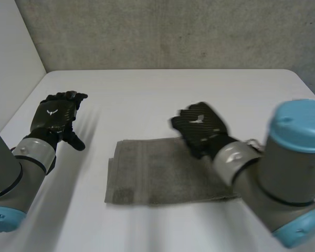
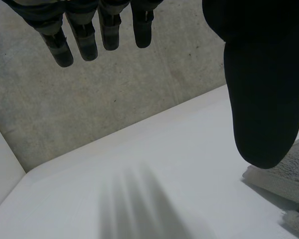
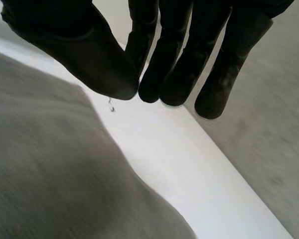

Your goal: Fold the laundry

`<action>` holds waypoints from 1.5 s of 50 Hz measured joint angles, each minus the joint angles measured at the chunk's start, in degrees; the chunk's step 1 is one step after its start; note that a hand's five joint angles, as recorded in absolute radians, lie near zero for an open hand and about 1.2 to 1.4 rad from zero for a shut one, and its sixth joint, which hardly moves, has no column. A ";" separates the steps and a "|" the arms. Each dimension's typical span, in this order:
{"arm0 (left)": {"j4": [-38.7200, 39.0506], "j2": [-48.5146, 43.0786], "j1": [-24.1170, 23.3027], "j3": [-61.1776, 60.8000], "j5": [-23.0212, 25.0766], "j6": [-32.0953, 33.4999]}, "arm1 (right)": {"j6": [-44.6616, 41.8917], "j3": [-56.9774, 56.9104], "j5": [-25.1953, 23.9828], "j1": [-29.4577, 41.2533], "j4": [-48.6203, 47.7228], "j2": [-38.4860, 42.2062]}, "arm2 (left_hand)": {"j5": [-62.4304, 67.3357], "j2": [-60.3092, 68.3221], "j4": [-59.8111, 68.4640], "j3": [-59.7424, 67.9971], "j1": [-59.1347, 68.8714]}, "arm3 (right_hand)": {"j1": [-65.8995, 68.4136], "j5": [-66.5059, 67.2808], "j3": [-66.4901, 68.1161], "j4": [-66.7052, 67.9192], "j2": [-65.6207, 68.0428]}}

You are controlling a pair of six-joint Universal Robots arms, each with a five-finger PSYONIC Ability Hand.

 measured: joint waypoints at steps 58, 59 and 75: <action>0.16 0.18 -0.45 -0.71 0.06 0.00 | -25.84 -2.28 -0.99 19.08 -3.56 8.13 | 0.00 0.00 0.00 0.00 0.00 | 2.17 2.19 2.79 2.56 3.83; 0.16 0.19 -0.45 -0.71 0.05 0.00 | -26.27 -2.91 -0.93 20.02 -3.30 9.04 | 0.00 0.00 0.00 0.00 0.00 | 2.17 2.23 2.79 2.56 3.83; 0.34 -0.13 -2.38 -0.22 -0.08 -0.13 | -11.61 3.38 -0.71 16.92 -8.87 2.59 | 0.00 0.00 0.00 0.00 0.00 | -59.97 -61.09 -60.28 -59.52 -59.50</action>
